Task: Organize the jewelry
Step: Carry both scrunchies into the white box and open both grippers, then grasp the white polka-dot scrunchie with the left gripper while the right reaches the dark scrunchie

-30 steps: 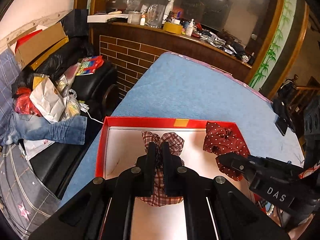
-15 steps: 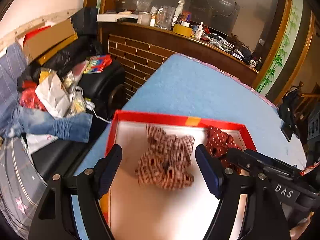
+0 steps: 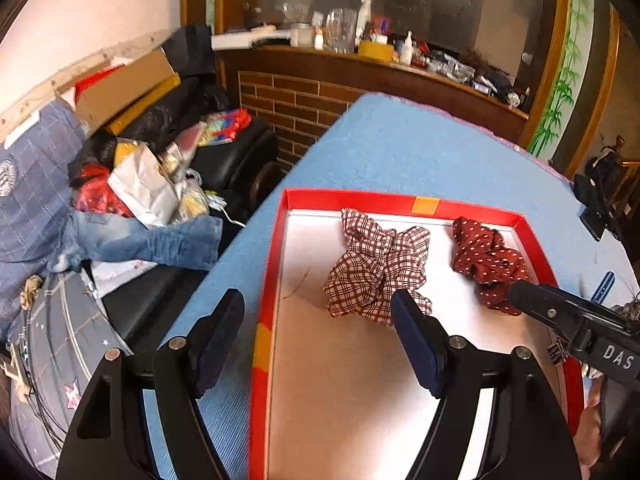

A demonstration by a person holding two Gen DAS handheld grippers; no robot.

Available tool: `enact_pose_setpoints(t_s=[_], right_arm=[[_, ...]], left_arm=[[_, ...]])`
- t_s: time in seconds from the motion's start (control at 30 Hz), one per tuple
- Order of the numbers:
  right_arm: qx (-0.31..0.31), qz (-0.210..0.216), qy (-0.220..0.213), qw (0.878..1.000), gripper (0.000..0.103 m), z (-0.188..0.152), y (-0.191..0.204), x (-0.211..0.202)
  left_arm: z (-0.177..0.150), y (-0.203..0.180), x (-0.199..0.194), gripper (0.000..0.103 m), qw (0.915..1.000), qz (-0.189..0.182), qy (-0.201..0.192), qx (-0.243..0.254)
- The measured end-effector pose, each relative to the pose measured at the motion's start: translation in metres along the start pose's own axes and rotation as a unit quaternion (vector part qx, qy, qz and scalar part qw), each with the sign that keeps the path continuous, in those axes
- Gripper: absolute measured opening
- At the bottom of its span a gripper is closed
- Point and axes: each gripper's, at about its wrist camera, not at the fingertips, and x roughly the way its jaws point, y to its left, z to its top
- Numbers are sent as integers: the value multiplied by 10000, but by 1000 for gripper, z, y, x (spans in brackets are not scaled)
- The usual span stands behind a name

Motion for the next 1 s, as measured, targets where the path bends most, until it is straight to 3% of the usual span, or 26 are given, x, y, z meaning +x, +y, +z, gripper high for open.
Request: enact_pose_setpoints(t_s=[0.17, 0.27, 0.43, 0.63, 0.8, 1.0], right_arm=[[159, 298, -306, 9990, 67, -7, -10, -45], [253, 534, -502, 9970, 68, -13, -22, -77], [98, 499, -902, 9946, 71, -28, -46, -131], [288, 250, -1195, 9921, 71, -49, -120, -186], [872, -299, -1426, 9855, 71, -60, -204, -211], [1806, -58, -1130, 9770, 75, -62, -247, -203]], left_arm=[[-5, -10, -50, 75, 9984, -134, -540, 104], [-10, -23, -78, 81, 9962, -279, -810, 144], [-30, -59, -102, 82, 9932, -460, -985, 410], [-60, -114, -109, 82, 9893, -955, -700, 857], [-73, -164, -106, 82, 9832, -1204, -496, 1280], [-80, -208, -90, 82, 9775, -1542, -145, 1431]])
